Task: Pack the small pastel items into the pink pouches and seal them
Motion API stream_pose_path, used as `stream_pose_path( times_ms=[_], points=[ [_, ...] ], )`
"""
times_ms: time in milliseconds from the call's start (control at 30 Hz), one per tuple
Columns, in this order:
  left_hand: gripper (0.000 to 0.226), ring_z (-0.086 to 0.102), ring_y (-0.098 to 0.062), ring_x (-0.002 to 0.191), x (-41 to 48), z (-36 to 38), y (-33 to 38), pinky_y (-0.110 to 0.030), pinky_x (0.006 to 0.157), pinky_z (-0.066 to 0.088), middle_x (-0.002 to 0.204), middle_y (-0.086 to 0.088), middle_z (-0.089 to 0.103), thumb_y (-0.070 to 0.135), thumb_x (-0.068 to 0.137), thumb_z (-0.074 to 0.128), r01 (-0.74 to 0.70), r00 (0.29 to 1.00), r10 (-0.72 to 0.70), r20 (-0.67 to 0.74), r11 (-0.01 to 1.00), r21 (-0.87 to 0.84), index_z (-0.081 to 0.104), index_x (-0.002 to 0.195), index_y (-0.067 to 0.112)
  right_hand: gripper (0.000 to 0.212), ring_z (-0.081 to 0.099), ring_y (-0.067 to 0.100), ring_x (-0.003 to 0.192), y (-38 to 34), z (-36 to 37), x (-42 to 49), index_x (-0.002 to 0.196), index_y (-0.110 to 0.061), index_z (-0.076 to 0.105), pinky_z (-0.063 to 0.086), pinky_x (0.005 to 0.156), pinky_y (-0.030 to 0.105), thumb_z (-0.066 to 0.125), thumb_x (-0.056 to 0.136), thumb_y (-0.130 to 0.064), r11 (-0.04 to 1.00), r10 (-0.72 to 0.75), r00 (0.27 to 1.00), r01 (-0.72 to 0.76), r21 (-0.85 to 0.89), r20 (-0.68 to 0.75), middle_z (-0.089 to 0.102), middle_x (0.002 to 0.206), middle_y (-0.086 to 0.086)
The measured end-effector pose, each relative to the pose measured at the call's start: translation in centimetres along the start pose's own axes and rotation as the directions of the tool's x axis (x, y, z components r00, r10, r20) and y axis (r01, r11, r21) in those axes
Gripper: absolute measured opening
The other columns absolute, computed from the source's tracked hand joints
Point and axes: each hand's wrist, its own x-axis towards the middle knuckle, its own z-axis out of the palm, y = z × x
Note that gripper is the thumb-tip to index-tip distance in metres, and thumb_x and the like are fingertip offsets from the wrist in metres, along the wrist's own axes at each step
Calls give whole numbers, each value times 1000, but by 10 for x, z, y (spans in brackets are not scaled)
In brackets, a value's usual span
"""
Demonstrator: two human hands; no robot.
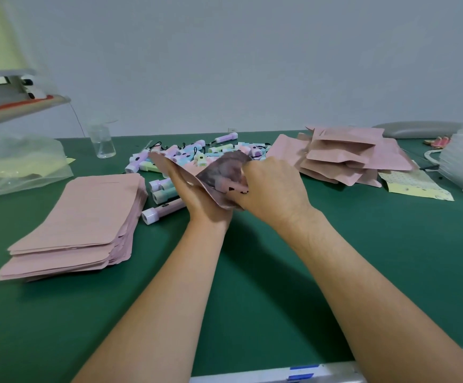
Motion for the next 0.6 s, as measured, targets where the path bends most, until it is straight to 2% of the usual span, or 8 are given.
stream_pose_path(
  times_ms=[133, 200, 300, 400, 467, 500, 533, 600],
  points=[
    [111, 76, -25, 90, -2, 2, 0, -39, 86, 58, 90, -5, 79, 101, 80, 15, -33, 997, 32, -72, 999, -3, 85, 94, 16, 32, 47, 32, 75, 1, 6, -2, 84, -17, 51, 28, 57, 34, 50, 103, -44, 999, 28, 989, -34, 37, 148, 41, 74, 2],
    [103, 76, -26, 79, -3, 7, -2, -40, 81, 59, 79, -7, 76, 97, 85, 21, -38, 976, 26, -217, 998, -52, 83, 79, 14, 35, 47, 33, 76, -1, 6, -1, 81, -16, 43, 25, 55, 34, 45, 105, -41, 998, 30, 982, -41, 55, 188, 36, 73, 1],
    [96, 70, -24, 72, -4, 17, -5, -37, 76, 58, 67, -4, 68, 93, 90, 24, -23, 958, 10, -286, 999, -43, 75, 66, 15, 36, 40, 29, 71, -5, 6, -2, 93, -18, 39, 26, 58, 35, 38, 106, -51, 999, 10, 975, -20, 46, 221, 38, 78, 1],
    [90, 68, -22, 67, -5, 25, -6, -32, 70, 57, 66, -2, 66, 91, 91, 26, 10, 956, -19, -292, 999, -32, 73, 69, 18, 19, 44, 28, 74, -4, 8, -6, 101, -28, 37, 34, 64, 36, 42, 108, -45, 998, 5, 969, -22, 65, 246, 54, 91, 3],
    [90, 69, -21, 68, -4, 28, -8, -33, 72, 58, 68, -1, 67, 94, 86, 30, 24, 956, -28, -291, 1000, -18, 72, 70, 17, 13, 47, 28, 76, -3, 6, -8, 101, -39, 33, 39, 64, 36, 41, 107, -48, 995, -18, 968, -7, 98, 252, 60, 96, 3],
    [89, 71, -23, 73, -4, 27, -10, -35, 76, 59, 72, -2, 69, 95, 86, 33, 22, 948, -21, -319, 1000, -1, 74, 75, 17, 14, 49, 28, 78, -2, 4, -9, 103, -42, 36, 40, 64, 36, 36, 105, -55, 989, -11, 961, -31, 146, 278, 61, 96, 1],
    [88, 72, -25, 77, -4, 25, -11, -38, 79, 60, 75, -3, 70, 95, 85, 35, 31, 935, -28, -353, 999, 5, 76, 80, 18, 25, 50, 27, 80, -1, 0, -8, 102, -42, 42, 38, 63, 33, 29, 101, -63, 976, 18, 948, -86, 198, 319, 59, 94, -2],
    [92, 75, -24, 77, -6, 23, -10, -38, 78, 61, 75, -3, 72, 98, 83, 34, 65, 926, -67, -371, 998, -17, 80, 80, 19, 37, 51, 29, 84, 2, -3, -7, 85, -34, 46, 30, 59, 28, 24, 96, -62, 951, 63, 921, -172, 257, 385, 54, 92, -2]
  ],
)
